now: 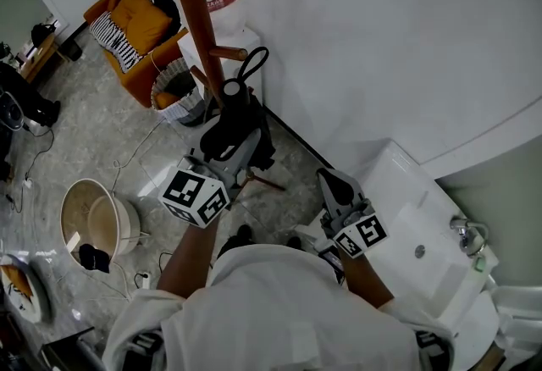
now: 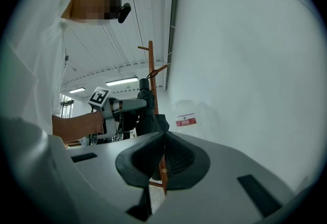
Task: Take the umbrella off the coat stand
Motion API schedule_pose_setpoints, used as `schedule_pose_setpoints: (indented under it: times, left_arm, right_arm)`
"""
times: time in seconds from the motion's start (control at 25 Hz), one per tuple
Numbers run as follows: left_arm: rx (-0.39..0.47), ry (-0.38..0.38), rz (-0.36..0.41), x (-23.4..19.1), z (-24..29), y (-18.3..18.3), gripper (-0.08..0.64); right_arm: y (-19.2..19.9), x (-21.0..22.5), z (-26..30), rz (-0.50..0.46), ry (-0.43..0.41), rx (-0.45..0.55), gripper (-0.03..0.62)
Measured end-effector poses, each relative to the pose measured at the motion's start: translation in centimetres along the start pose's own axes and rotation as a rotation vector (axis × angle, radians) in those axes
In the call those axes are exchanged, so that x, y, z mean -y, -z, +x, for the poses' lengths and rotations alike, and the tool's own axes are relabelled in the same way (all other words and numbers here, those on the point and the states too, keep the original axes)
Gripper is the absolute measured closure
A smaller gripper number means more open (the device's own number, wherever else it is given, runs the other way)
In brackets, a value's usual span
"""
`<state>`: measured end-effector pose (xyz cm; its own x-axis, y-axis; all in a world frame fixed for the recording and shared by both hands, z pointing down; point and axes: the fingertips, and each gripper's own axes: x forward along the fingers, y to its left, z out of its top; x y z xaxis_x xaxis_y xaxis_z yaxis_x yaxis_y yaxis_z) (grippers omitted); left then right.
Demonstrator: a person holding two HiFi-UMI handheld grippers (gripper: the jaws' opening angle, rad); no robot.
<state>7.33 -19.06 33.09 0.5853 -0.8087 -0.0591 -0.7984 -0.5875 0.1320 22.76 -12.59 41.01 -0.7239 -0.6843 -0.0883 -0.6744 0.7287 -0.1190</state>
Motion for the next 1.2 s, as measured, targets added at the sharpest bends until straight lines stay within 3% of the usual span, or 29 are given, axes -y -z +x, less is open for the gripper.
schedule_pose_setpoints:
  times: [0.32,1.2]
  left_arm:
    - [0.01,0.049,0.011,2.0,0.1,-0.3,0.325]
    - [0.004,0.156,-0.011,6.4,-3.5,3.7,0.325]
  right_arm:
    - [-0.1,-0.1,-0.6,-0.003,0.008,0.002,0.577]
    - [0.2,-1.5,-0.8,0.002,-0.004,-0.003,0.577]
